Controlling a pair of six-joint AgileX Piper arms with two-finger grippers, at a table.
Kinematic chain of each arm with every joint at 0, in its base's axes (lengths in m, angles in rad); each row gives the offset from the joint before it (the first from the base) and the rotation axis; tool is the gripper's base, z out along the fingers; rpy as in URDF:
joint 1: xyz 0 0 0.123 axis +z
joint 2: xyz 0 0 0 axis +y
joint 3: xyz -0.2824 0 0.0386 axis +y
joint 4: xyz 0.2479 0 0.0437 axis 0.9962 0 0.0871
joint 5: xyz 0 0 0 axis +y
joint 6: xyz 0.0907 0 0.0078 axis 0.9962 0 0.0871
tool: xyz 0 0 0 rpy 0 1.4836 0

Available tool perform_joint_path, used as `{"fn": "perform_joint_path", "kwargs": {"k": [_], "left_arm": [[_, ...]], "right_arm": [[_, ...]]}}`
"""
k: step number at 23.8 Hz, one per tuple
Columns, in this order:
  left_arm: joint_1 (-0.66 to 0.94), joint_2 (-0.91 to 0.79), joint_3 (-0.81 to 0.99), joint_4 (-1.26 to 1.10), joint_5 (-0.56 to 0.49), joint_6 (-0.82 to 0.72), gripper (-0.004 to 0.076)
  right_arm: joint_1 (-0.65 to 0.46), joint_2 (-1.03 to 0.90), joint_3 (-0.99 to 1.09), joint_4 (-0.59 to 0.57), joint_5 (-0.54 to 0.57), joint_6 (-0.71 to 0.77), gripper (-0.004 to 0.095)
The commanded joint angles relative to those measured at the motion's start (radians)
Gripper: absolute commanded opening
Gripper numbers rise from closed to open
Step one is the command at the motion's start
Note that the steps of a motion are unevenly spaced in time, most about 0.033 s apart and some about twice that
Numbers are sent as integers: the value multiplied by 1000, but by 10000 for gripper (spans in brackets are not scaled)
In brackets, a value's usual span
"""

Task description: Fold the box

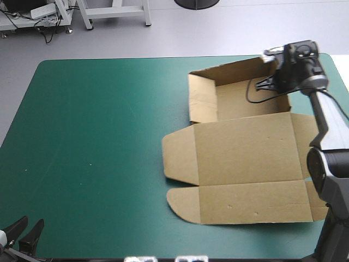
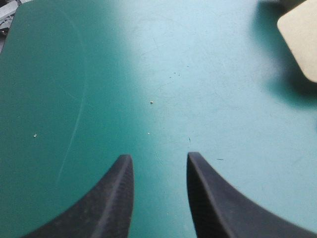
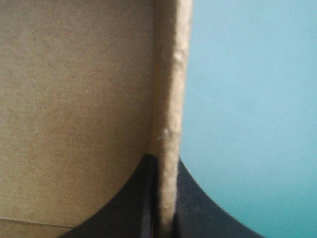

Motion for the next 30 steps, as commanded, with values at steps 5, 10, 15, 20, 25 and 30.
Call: {"fn": "perform_joint_path", "kwargs": {"k": [5, 10, 15, 20, 25, 30], "left_arm": [[-4, 18, -15, 45, -80, -15, 257], [-4, 18, -14, 45, -100, -15, 257], [-4, 18, -14, 45, -100, -21, 257], [-4, 18, -14, 45, -98, -21, 257], [-4, 18, -14, 45, -98, -21, 257], [-4, 18, -14, 45, -98, -21, 257]], "right_arm": [[-443, -47, 28, 78, -66, -40, 0], [-590, -11, 99, 105, -73, -144, 0], [-599, 6, 107, 100, -100, -236, 141], [-599, 2, 99, 93, -129, -268, 444], [-599, -48, 99, 80, -105, -296, 459], [-599, -150, 99, 143, -102, -296, 459]]}}
